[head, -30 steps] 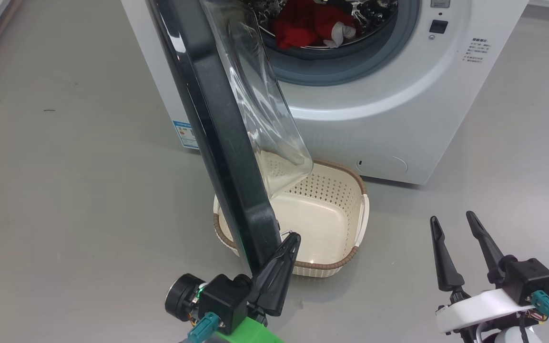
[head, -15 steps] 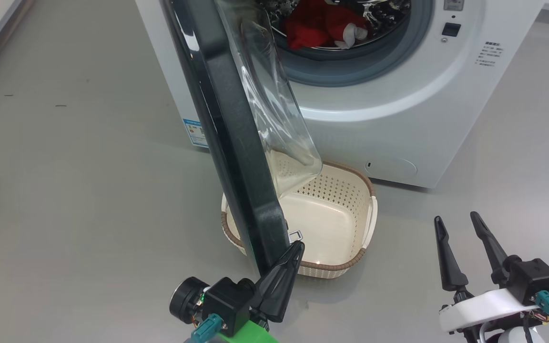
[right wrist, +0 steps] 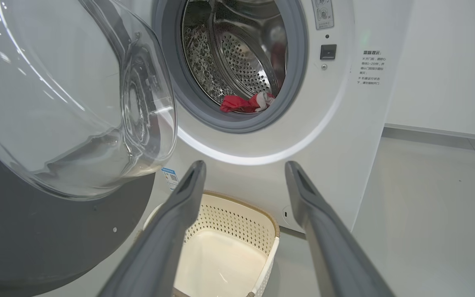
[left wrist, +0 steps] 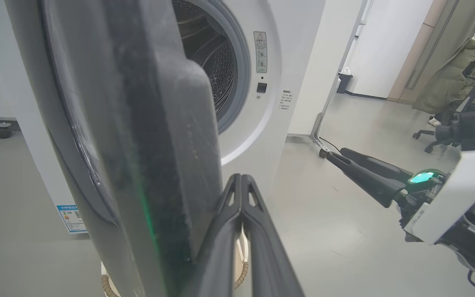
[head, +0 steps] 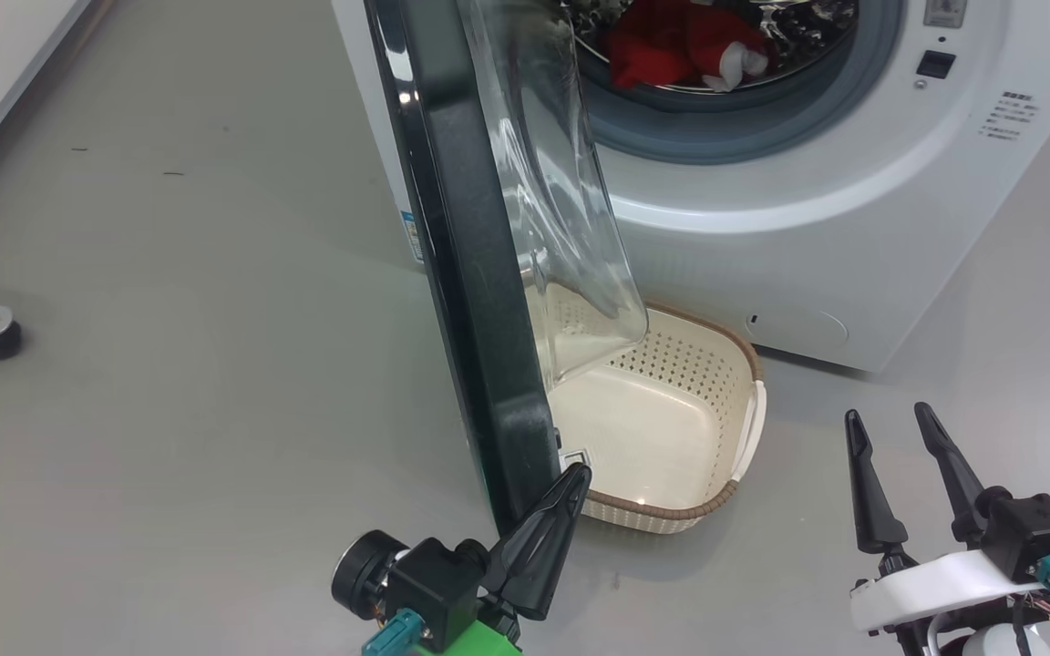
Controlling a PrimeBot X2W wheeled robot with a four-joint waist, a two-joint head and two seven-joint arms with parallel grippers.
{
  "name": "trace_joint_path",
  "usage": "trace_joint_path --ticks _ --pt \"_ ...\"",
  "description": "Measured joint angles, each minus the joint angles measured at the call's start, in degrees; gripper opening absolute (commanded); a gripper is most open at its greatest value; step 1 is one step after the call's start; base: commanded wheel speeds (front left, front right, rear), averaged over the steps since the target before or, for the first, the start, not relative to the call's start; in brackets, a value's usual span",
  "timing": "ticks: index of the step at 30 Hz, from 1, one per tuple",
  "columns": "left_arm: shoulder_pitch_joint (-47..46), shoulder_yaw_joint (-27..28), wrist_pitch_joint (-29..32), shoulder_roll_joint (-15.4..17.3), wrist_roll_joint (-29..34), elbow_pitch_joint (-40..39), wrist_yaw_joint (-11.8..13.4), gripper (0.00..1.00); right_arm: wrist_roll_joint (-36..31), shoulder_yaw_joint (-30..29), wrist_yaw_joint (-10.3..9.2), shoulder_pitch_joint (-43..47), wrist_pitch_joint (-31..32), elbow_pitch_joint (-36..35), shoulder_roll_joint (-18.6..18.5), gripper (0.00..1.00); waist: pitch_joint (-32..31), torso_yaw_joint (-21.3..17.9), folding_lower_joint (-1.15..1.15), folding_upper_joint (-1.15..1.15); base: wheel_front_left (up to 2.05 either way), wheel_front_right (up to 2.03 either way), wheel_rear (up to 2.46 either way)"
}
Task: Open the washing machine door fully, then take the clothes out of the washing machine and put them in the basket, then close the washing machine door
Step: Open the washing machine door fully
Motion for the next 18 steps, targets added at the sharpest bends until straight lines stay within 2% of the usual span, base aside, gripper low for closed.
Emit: trace_joint_path --ticks 11,18 --pt "0.15 0.70 -1.65 -0.04 -0.32 0.67 0.27 0.00 -0.09 -0.76 0.01 0.01 0.00 -0.21 0.00 1.00 0.70 3.33 0.00 0.00 0.00 0.00 0.00" --pt "1.57 3.30 -2.40 -0.01 -1.10 1.88 0.66 0.00 -0.13 -0.74 0.01 0.01 0.00 -0.14 0.01 1.00 0.60 5.26 0.00 0.00 0.00 0.00 0.00"
